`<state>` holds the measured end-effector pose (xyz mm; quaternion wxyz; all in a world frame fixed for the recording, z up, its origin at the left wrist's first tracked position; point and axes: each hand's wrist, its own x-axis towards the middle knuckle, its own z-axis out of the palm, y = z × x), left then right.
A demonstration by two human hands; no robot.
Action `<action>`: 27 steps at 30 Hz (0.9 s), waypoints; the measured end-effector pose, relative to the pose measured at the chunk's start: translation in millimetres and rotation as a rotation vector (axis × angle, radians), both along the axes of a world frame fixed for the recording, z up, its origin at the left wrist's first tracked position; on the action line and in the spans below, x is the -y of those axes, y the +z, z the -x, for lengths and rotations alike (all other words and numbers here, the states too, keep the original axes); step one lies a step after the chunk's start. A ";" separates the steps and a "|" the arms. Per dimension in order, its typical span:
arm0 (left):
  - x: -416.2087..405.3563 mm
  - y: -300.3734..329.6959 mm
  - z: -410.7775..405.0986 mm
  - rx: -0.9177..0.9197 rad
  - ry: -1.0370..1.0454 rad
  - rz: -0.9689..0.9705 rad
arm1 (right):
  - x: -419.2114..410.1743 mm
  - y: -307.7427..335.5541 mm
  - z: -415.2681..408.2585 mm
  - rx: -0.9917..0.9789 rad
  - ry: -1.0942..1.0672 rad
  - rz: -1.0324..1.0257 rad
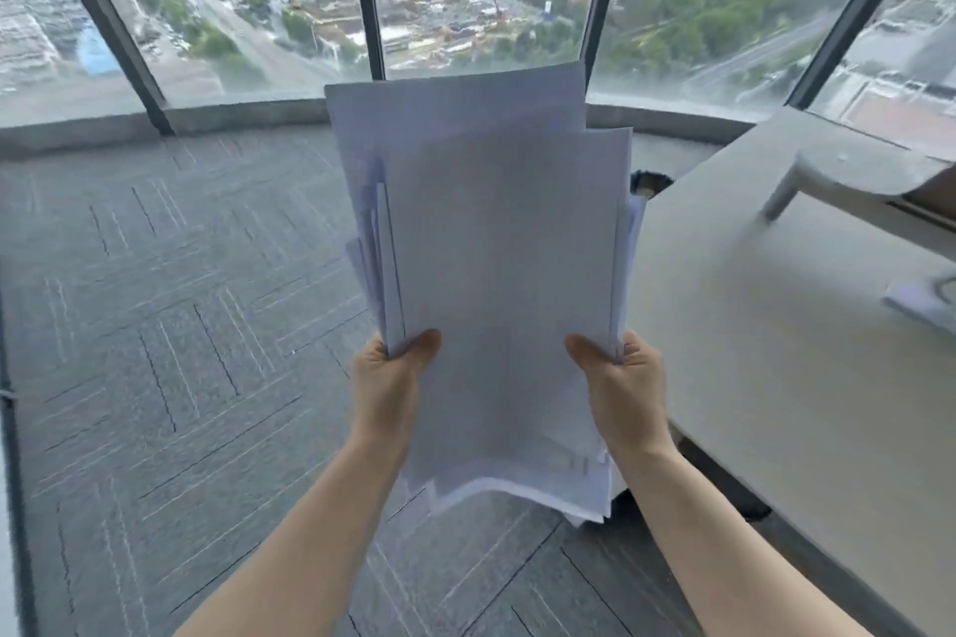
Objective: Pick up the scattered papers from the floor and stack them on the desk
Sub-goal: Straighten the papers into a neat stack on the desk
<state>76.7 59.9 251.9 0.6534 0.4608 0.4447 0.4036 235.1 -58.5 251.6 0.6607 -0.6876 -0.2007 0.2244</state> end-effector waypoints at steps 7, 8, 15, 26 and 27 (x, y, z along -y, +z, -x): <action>34.3 44.9 -92.6 0.034 -0.138 -0.064 | 54.3 29.9 -76.0 0.059 -0.179 -0.065; 40.9 50.2 -106.5 0.036 -0.153 -0.066 | 61.4 32.9 -86.9 0.062 -0.202 -0.078; 71.7 69.5 -196.2 -0.008 -0.232 -0.120 | 104.9 48.7 -160.9 0.078 -0.310 -0.109; 119.6 70.1 -307.8 -0.023 -0.358 -0.156 | 167.5 45.4 -237.5 0.068 -0.541 -0.230; 123.9 68.2 -315.3 -0.024 -0.371 -0.154 | 172.1 44.1 -240.9 0.062 -0.561 -0.239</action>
